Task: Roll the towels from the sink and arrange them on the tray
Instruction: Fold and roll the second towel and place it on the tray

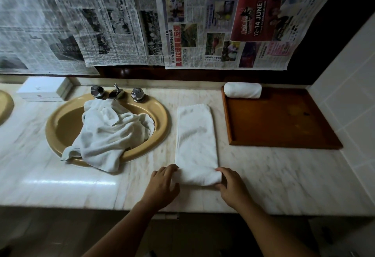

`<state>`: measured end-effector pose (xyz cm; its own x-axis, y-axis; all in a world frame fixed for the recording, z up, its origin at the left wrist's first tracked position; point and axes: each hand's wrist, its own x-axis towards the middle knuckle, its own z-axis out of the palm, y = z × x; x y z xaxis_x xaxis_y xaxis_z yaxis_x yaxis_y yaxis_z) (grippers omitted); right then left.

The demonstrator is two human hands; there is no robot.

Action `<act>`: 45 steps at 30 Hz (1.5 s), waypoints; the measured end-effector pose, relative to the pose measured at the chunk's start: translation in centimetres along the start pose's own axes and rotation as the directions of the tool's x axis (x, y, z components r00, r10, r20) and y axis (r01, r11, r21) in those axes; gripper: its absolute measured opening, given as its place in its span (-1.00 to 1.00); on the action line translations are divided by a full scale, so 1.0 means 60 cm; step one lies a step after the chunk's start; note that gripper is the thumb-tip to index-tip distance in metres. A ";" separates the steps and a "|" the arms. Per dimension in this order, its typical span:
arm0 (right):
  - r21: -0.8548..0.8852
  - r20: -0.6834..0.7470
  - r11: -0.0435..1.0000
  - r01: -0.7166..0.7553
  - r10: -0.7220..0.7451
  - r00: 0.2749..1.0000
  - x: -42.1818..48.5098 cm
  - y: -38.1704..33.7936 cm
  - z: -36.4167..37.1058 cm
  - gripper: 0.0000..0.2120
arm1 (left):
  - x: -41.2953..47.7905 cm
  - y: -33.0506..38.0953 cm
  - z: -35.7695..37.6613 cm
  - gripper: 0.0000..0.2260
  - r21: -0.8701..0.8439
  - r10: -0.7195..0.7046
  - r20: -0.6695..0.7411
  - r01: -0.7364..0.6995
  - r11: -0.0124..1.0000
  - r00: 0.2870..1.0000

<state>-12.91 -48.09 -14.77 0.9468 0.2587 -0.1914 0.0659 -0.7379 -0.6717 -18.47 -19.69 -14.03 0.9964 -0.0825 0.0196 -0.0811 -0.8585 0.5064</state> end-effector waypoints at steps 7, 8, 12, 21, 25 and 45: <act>0.171 0.070 0.976 -0.133 0.122 0.990 0.021 -0.003 0.001 -0.58 | 0.013 -0.008 -0.006 -0.60 -0.334 -0.196 0.032 0.195 0.922 0.980; 0.175 0.085 0.973 -0.151 0.138 0.987 0.024 -0.003 0.001 -0.59 | 0.013 -0.007 -0.006 -0.61 -0.375 -0.225 0.035 0.222 0.900 0.974; 0.188 0.087 0.960 -0.206 0.192 0.978 0.040 0.008 0.014 -0.59 | 0.013 -0.003 -0.002 -0.70 -0.474 -0.274 0.049 0.264 0.840 0.960; 0.119 -0.012 0.956 -0.267 0.270 0.963 0.041 -0.015 0.022 -0.59 | 0.017 0.016 -0.008 -0.70 -0.569 -0.319 0.165 0.354 0.742 0.933; 0.102 -0.036 0.957 -0.271 0.276 0.961 0.035 -0.024 0.022 -0.59 | 0.020 0.026 -0.004 -0.67 -0.542 -0.364 0.170 0.396 0.741 0.916; -0.175 -0.060 0.972 0.154 -0.167 0.984 -0.028 -0.006 0.006 -0.32 | 0.054 0.033 0.017 -0.63 -0.279 -0.469 0.025 0.457 0.845 0.883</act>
<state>-14.61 -48.04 -14.49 0.9396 0.3406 -0.0332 0.2654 -0.7866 -0.5575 -15.41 -22.18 -13.85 0.9171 0.3172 -0.2416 0.3934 -0.6213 0.6777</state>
